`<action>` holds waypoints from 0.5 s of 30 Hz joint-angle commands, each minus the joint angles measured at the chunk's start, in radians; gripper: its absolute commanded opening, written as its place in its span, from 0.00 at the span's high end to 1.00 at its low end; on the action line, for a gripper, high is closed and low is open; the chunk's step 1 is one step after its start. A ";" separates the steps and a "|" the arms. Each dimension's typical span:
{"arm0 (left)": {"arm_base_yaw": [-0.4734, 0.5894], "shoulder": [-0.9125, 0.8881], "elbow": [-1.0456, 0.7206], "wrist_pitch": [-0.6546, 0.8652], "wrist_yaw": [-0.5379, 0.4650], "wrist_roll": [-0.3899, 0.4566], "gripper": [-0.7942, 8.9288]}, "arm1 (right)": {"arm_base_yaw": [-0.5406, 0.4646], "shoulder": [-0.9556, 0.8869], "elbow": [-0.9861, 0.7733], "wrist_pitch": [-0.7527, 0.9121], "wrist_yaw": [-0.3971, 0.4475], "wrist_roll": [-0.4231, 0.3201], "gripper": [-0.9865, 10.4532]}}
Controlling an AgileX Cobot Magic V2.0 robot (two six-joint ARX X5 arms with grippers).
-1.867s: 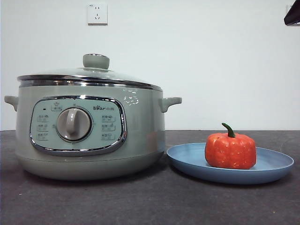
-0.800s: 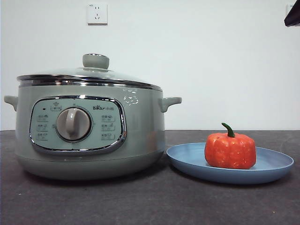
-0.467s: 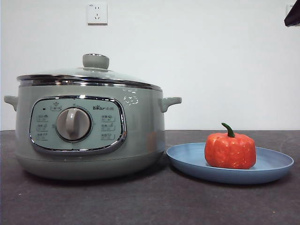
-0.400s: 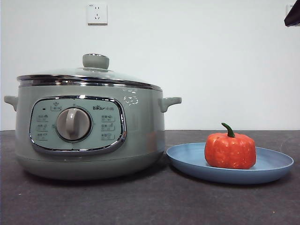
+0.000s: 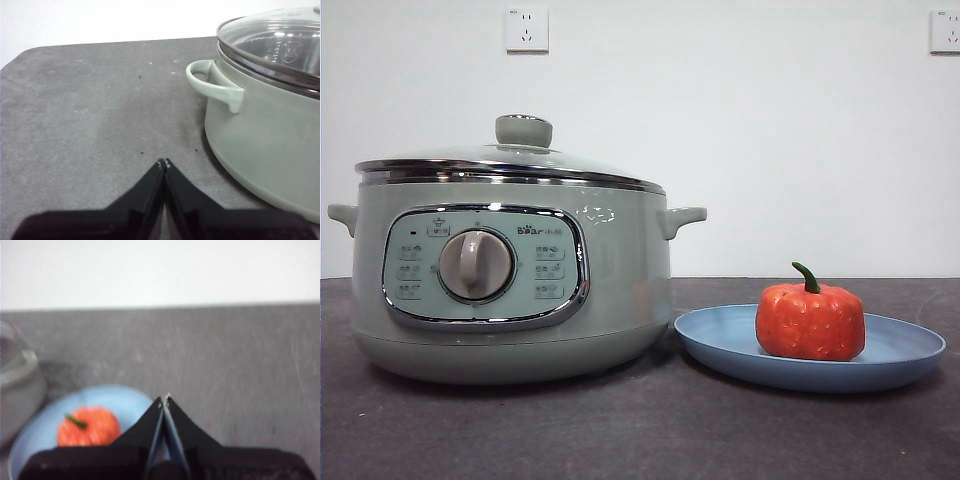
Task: Take the pumpkin out from the steamer,put the pumpkin in the blue plate,close the lid
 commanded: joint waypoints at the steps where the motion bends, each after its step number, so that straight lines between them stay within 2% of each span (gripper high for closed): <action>1: 0.002 -0.003 -0.016 -0.001 0.000 -0.006 0.92 | -0.032 -0.076 -0.093 0.011 -0.066 -0.010 0.93; 8: 0.002 -0.003 -0.016 -0.001 0.000 -0.006 0.92 | -0.057 -0.090 -0.196 0.054 -0.089 -0.020 0.93; 15: 0.002 -0.003 -0.016 -0.001 0.000 -0.006 0.92 | -0.056 -0.090 -0.210 0.077 -0.084 -0.025 0.93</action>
